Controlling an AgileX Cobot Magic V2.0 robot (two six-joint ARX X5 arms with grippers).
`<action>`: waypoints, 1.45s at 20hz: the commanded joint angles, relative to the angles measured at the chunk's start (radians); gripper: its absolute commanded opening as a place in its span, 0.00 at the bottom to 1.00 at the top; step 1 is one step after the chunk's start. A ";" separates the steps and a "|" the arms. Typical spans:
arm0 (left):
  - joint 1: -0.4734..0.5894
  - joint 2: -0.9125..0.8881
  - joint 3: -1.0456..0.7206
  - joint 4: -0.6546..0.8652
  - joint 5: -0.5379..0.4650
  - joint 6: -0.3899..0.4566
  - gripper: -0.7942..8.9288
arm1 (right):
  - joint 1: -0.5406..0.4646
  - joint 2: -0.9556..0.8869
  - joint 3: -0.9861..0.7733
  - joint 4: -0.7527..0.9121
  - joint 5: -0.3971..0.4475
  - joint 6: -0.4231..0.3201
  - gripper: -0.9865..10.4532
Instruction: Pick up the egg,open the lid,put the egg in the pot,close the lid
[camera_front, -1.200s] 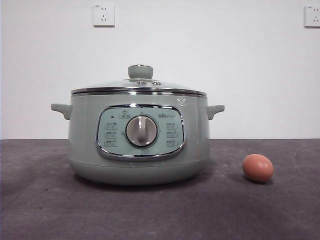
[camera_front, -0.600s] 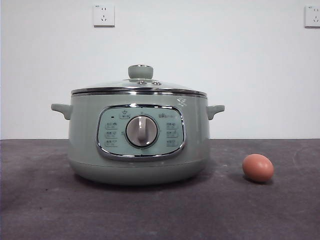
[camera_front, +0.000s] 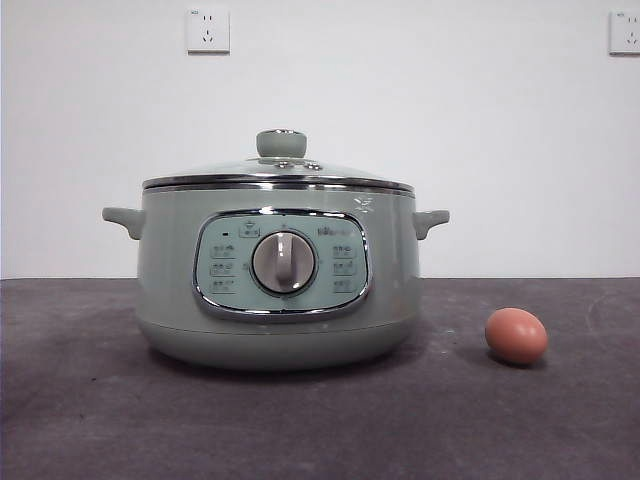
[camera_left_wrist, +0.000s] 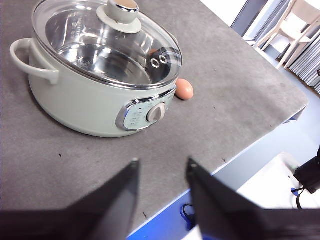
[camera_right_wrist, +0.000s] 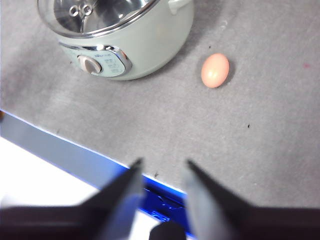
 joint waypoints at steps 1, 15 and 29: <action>0.001 -0.001 0.001 0.005 0.006 -0.008 0.73 | 0.002 -0.001 0.003 0.003 0.000 0.026 0.63; 0.001 -0.001 0.001 0.006 0.007 -0.008 0.73 | 0.008 0.216 0.003 0.168 0.000 0.034 0.60; 0.001 -0.001 0.001 0.005 0.006 -0.008 0.73 | 0.171 0.862 0.002 0.530 0.201 0.043 0.60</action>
